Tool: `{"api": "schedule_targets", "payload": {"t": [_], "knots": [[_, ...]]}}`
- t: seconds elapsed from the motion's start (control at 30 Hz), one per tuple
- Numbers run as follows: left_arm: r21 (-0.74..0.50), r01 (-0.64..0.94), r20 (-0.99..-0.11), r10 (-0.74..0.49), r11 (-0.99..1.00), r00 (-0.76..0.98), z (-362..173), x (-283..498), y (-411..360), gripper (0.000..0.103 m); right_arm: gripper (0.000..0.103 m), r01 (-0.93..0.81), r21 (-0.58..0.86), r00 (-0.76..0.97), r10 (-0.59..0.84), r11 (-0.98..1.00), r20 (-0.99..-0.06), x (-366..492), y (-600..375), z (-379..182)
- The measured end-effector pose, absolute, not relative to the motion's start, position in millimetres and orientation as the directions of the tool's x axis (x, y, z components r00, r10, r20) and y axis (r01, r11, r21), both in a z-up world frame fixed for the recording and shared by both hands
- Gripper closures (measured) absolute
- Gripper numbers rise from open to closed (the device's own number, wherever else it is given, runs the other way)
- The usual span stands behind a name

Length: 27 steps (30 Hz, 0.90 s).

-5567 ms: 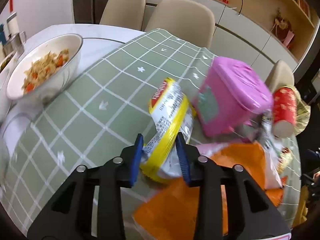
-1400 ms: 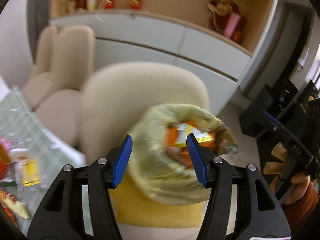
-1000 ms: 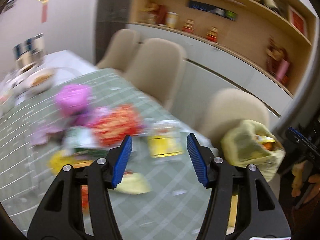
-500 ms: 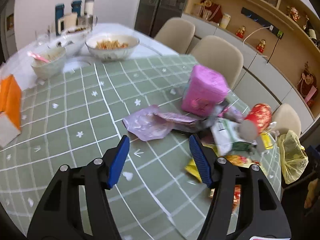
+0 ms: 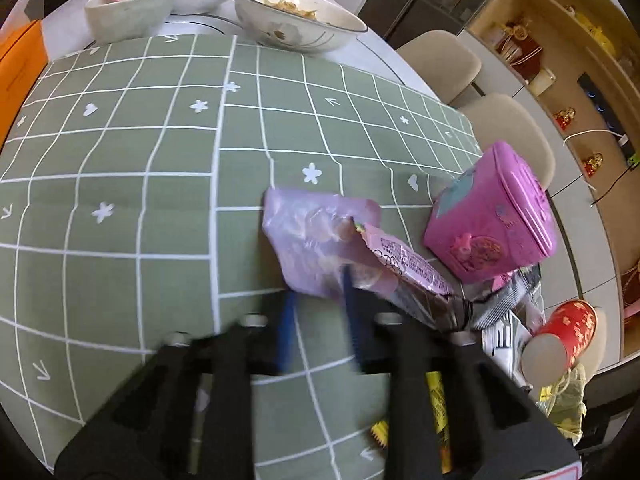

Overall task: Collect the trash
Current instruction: 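Grasp the purple wrapper with the left gripper while the right gripper returns to the table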

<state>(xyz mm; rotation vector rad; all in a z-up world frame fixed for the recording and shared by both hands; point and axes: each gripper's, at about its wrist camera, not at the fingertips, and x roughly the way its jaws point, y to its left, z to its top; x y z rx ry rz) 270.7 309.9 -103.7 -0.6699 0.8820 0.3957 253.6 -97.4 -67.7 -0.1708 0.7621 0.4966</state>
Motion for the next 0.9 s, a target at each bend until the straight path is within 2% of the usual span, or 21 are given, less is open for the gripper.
{"api": "schedule_targets", "payload": {"t": [0.17,0.33,0.47,0.6,0.83,0.87,0.9], "knots": [[-0.349,-0.486,-0.781,0.038,0.801,0.623,-74.7,248.5,293.2,0.101,0.03,-0.573,0.118,0.518,0.47,0.811,-0.714,260.1,-90.3,-67.5],[-0.394,-0.406,-0.772,-0.057,0.824,0.633,-54.6,191.8,271.3,0.101,0.03,-0.669,0.157,0.422,0.545,0.727,-0.724,256.1,-60.1,-68.0],[-0.443,-0.395,-0.783,-0.132,0.805,0.608,-61.0,148.8,256.8,0.101,0.032,-0.758,0.161,0.349,0.601,0.632,-0.719,243.5,-20.2,-72.0],[-0.449,-0.384,-0.799,-0.171,0.807,0.576,-72.3,115.6,241.7,0.101,0.036,-0.832,0.095,0.31,0.6,0.547,-0.737,240.6,25.8,-83.1],[-0.484,-0.372,-0.796,-0.222,0.792,0.563,-87.7,93.6,232.0,0.101,0.036,-0.851,0.085,0.268,0.569,0.517,-0.778,251.1,70.9,-110.8],[-0.473,-0.368,-0.8,-0.216,0.8,0.56,-88.9,92.8,230.1,0.101,0.039,-0.853,0.071,0.277,0.563,0.517,-0.778,248.6,72.1,-110.7],[-0.463,-0.364,-0.802,-0.207,0.808,0.56,-89.4,92.4,228.7,0.1,0.051,-0.853,0.063,0.279,0.555,0.517,-0.783,246.2,71.9,-110.6]]}}
